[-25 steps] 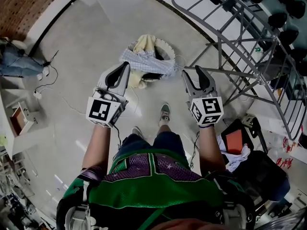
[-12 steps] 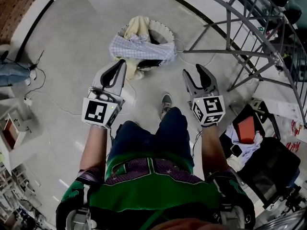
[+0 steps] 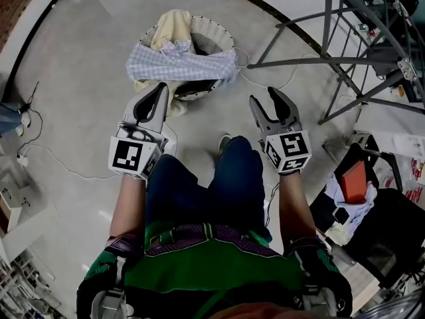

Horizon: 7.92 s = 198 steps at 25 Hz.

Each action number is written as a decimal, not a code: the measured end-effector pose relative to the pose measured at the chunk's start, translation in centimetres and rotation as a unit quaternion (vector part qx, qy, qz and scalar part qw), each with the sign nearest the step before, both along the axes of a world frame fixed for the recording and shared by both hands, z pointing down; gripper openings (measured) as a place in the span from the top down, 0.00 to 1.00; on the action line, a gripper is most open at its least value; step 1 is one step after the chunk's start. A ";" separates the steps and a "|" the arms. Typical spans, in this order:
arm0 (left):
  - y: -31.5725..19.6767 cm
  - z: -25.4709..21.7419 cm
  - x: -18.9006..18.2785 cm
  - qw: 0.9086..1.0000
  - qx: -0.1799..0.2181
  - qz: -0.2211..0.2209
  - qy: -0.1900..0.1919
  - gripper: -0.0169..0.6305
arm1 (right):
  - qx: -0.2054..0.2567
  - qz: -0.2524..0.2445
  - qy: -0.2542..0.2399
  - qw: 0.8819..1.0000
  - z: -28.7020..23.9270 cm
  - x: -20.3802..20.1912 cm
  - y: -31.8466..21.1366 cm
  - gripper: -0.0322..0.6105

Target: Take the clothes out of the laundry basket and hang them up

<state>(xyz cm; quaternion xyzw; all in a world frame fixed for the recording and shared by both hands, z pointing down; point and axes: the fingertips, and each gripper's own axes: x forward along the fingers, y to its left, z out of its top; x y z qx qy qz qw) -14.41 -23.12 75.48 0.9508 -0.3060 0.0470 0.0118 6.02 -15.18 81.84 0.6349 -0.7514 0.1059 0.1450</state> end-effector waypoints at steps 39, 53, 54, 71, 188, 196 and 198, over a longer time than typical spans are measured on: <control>-1.2 18.1 -1.3 0.999 0.045 -0.011 0.001 0.95 | -0.017 -0.072 0.005 0.997 26.7 1.3 -11.4 0.60; -1.7 20.5 -1.7 0.999 0.025 -0.027 -0.021 0.95 | -0.037 -0.182 -0.097 0.978 28.1 1.5 -13.9 0.49; -1.6 20.5 -1.6 0.999 0.025 -0.028 -0.021 0.95 | -0.041 -0.190 -0.104 0.975 28.2 1.3 -13.9 0.49; -0.3 18.7 -0.6 0.999 0.039 -0.018 -0.009 0.95 | -0.005 -0.170 -0.083 0.982 25.4 0.7 -11.1 0.88; 4.8 -46.8 53.2 0.939 0.049 0.323 0.103 0.95 | 0.309 0.203 -0.029 0.929 -76.4 46.7 9.0 0.89; 2.8 -46.2 53.9 0.949 0.053 0.295 0.095 0.94 | 0.330 0.174 -0.052 0.926 -78.0 49.4 6.1 0.89; 2.5 -46.2 54.2 0.952 0.052 0.288 0.095 0.95 | 0.334 0.166 -0.048 0.927 -78.6 50.1 5.4 0.89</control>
